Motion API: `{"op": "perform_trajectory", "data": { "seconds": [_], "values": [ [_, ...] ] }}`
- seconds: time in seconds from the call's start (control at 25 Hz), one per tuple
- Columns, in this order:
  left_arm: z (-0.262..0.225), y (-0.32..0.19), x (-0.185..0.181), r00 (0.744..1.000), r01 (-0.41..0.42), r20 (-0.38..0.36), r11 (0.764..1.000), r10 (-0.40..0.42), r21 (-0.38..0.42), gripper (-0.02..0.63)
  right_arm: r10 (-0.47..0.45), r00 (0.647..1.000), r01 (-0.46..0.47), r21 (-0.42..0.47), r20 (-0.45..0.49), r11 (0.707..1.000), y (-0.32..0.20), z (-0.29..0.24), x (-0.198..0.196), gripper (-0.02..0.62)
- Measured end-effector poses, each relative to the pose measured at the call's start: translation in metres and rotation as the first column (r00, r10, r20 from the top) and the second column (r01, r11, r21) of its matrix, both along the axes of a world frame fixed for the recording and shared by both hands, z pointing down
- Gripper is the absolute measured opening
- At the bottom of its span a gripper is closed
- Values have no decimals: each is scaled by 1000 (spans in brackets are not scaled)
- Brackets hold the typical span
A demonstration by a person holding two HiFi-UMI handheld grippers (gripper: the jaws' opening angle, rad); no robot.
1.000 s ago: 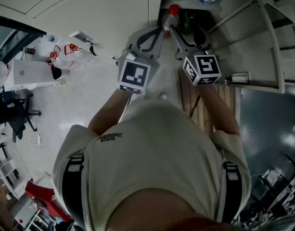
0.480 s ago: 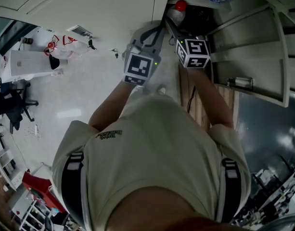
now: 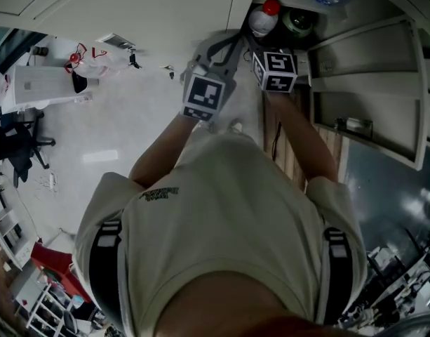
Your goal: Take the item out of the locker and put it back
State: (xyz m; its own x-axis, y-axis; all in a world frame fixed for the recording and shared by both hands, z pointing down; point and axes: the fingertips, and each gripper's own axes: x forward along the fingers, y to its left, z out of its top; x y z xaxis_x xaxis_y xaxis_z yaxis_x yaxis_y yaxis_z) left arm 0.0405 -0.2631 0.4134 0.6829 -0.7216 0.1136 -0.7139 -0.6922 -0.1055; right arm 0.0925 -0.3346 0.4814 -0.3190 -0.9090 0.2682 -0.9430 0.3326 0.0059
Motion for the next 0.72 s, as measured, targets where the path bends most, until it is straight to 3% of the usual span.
{"op": "perform_trajectory", "data": {
  "seconds": [0.72],
  "values": [
    [5, 3, -8, 1000, 15, 25, 1000, -15, -17, 12, -34, 999, 32, 57, 27, 998, 3, -8, -4, 307]
  ]
}}
